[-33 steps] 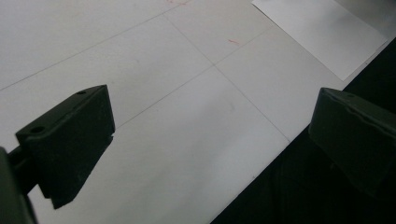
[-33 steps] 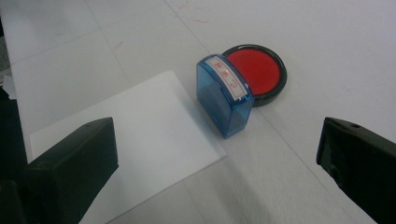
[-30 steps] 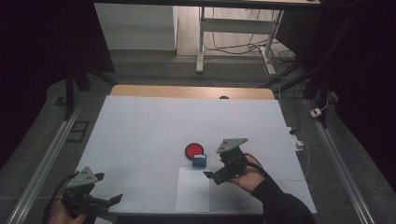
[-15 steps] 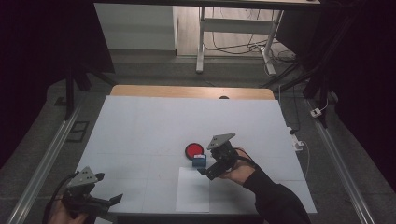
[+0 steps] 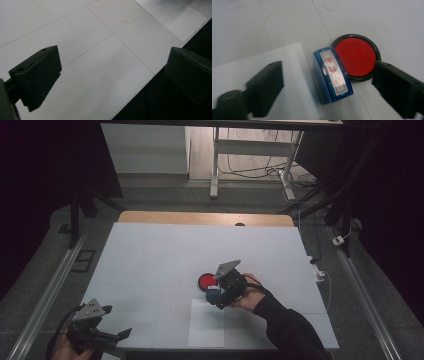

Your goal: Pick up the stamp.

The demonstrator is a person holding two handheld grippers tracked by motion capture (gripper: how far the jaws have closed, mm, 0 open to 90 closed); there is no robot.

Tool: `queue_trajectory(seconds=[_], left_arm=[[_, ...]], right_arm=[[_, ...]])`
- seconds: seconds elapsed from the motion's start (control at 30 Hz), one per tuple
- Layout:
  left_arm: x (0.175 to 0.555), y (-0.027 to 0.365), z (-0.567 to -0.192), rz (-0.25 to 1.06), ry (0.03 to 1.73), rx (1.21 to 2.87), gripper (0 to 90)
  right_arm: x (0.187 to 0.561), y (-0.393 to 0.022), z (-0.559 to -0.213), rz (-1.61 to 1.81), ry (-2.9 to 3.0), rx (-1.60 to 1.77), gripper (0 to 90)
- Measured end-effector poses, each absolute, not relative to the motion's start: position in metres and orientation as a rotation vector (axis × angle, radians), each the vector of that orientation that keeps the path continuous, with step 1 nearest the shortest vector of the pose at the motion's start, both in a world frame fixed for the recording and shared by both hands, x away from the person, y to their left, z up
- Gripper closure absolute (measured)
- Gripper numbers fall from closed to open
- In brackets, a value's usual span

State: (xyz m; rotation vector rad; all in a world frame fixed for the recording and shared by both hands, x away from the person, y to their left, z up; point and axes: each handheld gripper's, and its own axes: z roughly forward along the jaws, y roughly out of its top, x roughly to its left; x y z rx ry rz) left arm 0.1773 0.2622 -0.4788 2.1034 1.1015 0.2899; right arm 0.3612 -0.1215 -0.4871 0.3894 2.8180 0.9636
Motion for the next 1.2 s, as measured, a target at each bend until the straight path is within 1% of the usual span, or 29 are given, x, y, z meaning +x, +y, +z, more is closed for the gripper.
queue_trajectory(seconds=[0.23, 0.33, 0.5, 0.67, 0.9, 1.2], left_arm=[[0.177, 0.262, -0.479, 0.291, 1.102, 2.107, 0.9], [0.178, 0.262, -0.479, 0.291, 1.101, 2.109, 0.9], [0.177, 0.261, -0.479, 0.292, 1.101, 2.11, 1.0], [0.178, 0.261, -0.479, 0.293, 1.101, 2.113, 1.0], [0.178, 0.261, -0.479, 0.294, 1.1, 2.115, 1.0], [0.178, 0.261, -0.479, 0.288, 1.1, 2.115, 1.5]], right_arm=[[0.369, -0.121, -0.486, 0.952, 2.879, 0.35, 38.1], [0.372, -0.121, -0.486, 0.947, 2.892, 0.336, 45.3], [0.374, -0.12, -0.487, 0.945, 2.908, 0.328, 54.7], [0.374, -0.118, -0.486, 0.929, 2.912, 0.28, 68.0], [0.372, -0.117, -0.484, 0.918, 2.903, 0.24, 69.5], [0.366, -0.122, -0.469, 1.021, 2.866, 0.267, 69.7]])
